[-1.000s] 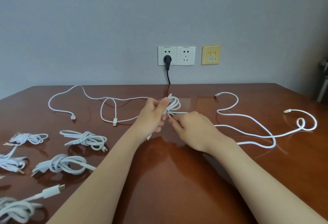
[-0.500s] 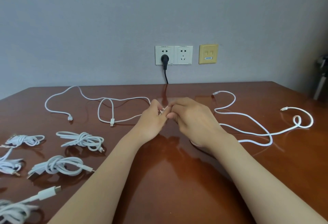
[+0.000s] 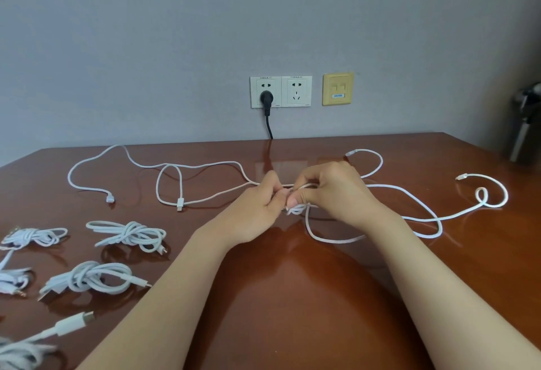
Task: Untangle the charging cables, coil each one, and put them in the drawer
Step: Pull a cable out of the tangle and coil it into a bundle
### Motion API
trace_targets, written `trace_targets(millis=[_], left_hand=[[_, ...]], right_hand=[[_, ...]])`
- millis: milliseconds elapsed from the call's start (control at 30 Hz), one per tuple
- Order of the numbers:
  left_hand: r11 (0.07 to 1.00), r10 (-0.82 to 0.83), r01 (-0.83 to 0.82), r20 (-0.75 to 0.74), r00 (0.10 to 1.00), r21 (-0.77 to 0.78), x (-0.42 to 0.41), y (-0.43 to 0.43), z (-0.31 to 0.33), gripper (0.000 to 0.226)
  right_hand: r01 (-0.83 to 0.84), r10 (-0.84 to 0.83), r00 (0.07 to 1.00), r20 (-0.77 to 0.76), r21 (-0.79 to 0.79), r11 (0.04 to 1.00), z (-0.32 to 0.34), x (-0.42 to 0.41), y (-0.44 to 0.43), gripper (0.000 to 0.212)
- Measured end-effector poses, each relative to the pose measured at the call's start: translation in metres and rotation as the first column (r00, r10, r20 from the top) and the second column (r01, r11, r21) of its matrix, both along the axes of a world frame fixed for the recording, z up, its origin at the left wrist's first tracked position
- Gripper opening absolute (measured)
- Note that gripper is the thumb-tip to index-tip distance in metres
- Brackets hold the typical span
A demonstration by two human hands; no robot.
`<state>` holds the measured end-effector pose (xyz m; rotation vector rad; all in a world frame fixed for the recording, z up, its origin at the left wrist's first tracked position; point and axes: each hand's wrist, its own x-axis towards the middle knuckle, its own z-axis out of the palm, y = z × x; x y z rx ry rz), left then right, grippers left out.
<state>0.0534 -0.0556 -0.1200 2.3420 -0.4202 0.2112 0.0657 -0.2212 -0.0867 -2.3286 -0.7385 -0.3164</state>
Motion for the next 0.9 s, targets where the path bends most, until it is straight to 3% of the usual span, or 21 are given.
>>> trace_targets(millis=[267,400,467,667,767,900], left_hand=[[0.963,-0.163,0.142,-0.073,0.984,-0.230,-0.006,-0.003,0.004,0.032],[0.929,-0.219,0.177,-0.096,0.971,-0.326,-0.011,-0.006,0.011,0.014],[0.904,-0.272,0.213,-0.115,0.955,-0.370,-0.013,-0.008,0.013,0.013],[0.909,-0.327,0.288,-0.084,0.941,-0.302,-0.013,-0.011,0.010,0.021],[0.880,-0.311,0.253,-0.085,0.947,-0.402,-0.013,-0.012,0.014,0.027],[0.797,-0.292,0.177,-0.112,0.950,-0.577,-0.017,-0.014,0.019,0.012]], right_hand=[[-0.080,0.150,0.962,-0.227,0.291,0.953,0.002,0.000,-0.004,0.019],[-0.061,0.234,0.908,-0.346,0.446,0.893,0.005,0.000,-0.010,0.016],[-0.045,0.246,0.898,-0.365,0.480,0.876,0.007,0.000,-0.013,0.015],[0.007,0.232,0.878,-0.418,0.496,0.868,0.003,0.002,-0.014,0.015],[0.030,0.259,0.862,-0.435,0.554,0.832,0.000,0.003,-0.008,0.012],[0.076,0.263,0.836,-0.481,0.577,0.813,-0.005,0.001,0.003,0.018]])
